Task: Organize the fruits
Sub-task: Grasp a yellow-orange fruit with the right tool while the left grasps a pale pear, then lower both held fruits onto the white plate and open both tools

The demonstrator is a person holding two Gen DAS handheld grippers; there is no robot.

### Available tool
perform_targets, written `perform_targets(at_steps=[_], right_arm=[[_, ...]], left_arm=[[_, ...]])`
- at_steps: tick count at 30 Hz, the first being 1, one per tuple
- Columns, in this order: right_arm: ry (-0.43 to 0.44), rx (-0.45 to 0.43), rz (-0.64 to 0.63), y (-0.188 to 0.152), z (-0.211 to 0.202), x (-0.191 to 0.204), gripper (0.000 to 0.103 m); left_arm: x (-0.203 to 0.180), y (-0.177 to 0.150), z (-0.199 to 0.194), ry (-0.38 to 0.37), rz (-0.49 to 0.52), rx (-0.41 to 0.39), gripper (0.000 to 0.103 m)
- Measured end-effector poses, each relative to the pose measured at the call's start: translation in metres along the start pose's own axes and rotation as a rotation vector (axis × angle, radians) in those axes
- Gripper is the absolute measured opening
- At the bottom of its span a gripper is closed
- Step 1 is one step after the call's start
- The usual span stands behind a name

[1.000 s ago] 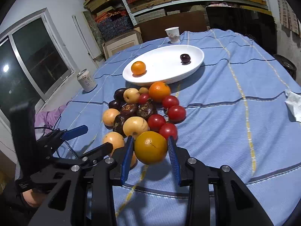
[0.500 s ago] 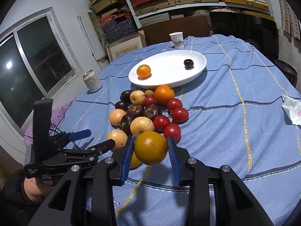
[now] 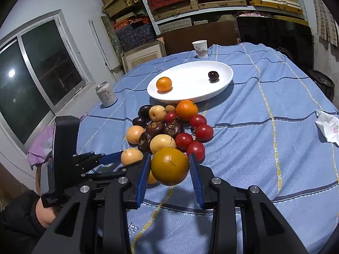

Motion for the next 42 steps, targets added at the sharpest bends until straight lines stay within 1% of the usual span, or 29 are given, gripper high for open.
perform_targets(at_steps=[1,5,15,19,23,24,27,29,31,33,34,36,38,42], right_arm=[[0.001,0.001,-0.002,0.000,0.000,0.001,0.037],[-0.002,0.005,-0.008,-0.002,0.001,0.000,0.037],[-0.008,0.016,0.011,-0.005,0.007,-0.008,0.037],[-0.011,0.011,0.010,-0.001,0.007,-0.011,0.037],[-0.025,-0.007,0.005,0.015,0.006,-0.018,0.037],[-0.029,-0.019,0.005,0.024,0.006,-0.021,0.037],[-0.039,-0.061,-0.003,0.054,0.006,-0.027,0.037],[-0.036,-0.086,-0.010,0.078,0.010,-0.030,0.037],[-0.039,-0.118,-0.032,0.110,0.020,-0.030,0.037],[-0.038,-0.129,-0.047,0.137,0.036,-0.031,0.037],[-0.044,-0.133,-0.052,0.151,0.047,-0.032,0.037],[-0.049,-0.126,-0.050,0.173,0.073,-0.036,0.037],[-0.063,-0.103,-0.034,0.192,0.105,-0.043,0.037],[-0.085,-0.042,0.021,0.208,0.156,-0.059,0.037]], left_arm=[[-0.003,-0.001,-0.001,-0.007,0.010,-0.004,0.039],[0.001,-0.001,-0.004,-0.032,-0.012,-0.019,0.039],[0.006,0.001,-0.018,-0.028,-0.034,-0.056,0.039],[0.009,0.010,-0.029,-0.028,-0.041,-0.082,0.039],[0.017,0.027,-0.036,-0.027,-0.051,-0.104,0.039],[0.019,0.033,-0.036,-0.023,-0.053,-0.107,0.039],[0.024,0.060,-0.033,-0.046,-0.070,-0.114,0.039],[0.027,0.084,-0.028,-0.049,-0.070,-0.125,0.039],[0.030,0.113,-0.021,-0.047,-0.074,-0.144,0.039],[0.036,0.146,-0.010,-0.033,-0.085,-0.173,0.039],[0.039,0.158,-0.005,-0.029,-0.092,-0.180,0.039],[0.045,0.183,0.011,-0.019,-0.107,-0.183,0.039],[0.049,0.205,0.034,-0.024,-0.128,-0.164,0.039],[0.060,0.234,0.075,-0.017,-0.161,-0.126,0.039]])
Point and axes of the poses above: each gripper's, at about its wrist camera, not at the fingertips, and z roughly the way its jaws point, x to its left, y to its top, the point moved 10 cm from there along z, roughly the way its jaws point, and after that the axes turned 1 degree about -y, right-handed, at the moved point
